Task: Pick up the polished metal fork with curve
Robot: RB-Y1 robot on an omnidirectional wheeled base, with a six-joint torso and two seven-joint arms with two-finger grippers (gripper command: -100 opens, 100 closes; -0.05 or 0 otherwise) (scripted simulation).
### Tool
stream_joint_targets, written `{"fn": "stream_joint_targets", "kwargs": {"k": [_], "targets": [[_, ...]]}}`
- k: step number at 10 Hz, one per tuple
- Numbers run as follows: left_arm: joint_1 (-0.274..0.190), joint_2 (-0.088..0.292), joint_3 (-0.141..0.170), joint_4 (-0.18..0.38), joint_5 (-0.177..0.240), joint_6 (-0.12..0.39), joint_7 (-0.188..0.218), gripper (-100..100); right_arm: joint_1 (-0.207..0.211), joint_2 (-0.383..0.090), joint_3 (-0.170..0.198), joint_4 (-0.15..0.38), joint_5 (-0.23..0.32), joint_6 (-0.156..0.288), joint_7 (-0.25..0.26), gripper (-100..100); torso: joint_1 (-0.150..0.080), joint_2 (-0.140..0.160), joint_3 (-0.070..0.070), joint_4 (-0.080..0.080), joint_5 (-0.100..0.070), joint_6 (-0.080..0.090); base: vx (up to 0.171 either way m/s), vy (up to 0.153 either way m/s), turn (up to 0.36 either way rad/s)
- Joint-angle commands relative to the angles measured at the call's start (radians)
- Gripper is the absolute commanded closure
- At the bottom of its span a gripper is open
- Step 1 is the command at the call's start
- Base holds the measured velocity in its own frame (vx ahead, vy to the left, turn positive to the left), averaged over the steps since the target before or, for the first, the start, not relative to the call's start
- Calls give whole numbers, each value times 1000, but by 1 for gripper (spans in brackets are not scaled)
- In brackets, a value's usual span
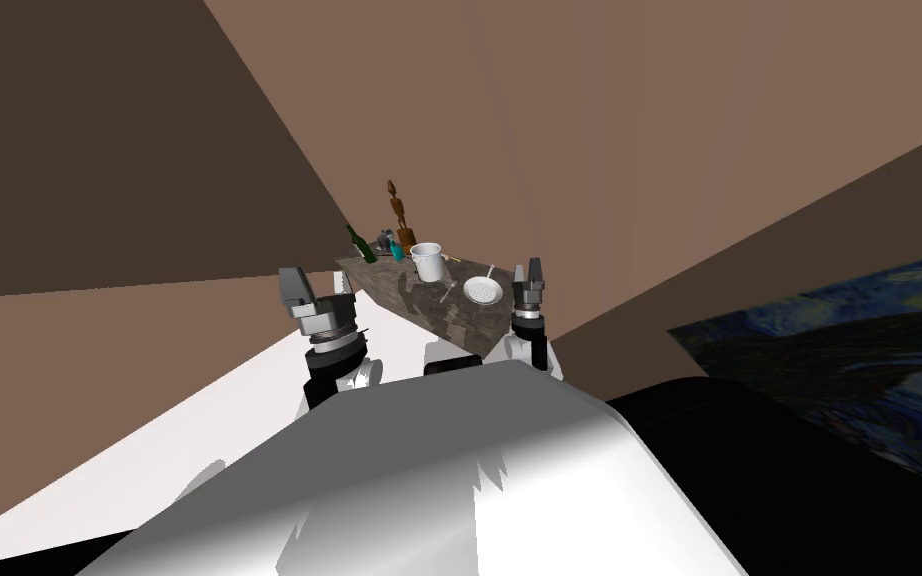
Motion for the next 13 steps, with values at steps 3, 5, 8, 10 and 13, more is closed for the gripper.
{"fn": "stream_joint_targets", "kwargs": {"k": [3, 5, 8, 10, 13], "targets": [[0, 0, 0, 0, 0, 0, 0, 0, -21, -79, 13, -5, -6, 27, 3, -100, 6, 1, 1, 0, 1, 0, -20, 91, -10], [0, 0, 0, 0, 0, 0, 0, 0, -43, -141, 25, -8, -13, 57, 5, -100, 8, 0, 0, 0, 2, 0, 0, 107, -21], [0, 0, 0, 0, 0, 0, 0, 0, -71, -222, 41, -11, -23, 98, 8, -100, 5, -1, -1, 0, 1, 0, 18, 84, -14], [0, 0, 0, 0, 0, 0, 0, 0, -86, -269, 50, -11, -30, 121, 9, -100, 7, -2, -1, -1, 1, 0, 29, 98, -21], [0, 0, 0, 0, 0, 0, 0, 0, -118, -355, 70, -11, -46, 174, 11, -100, 4, -1, 0, 0, 1, 0, 11, 73, -13]]}}
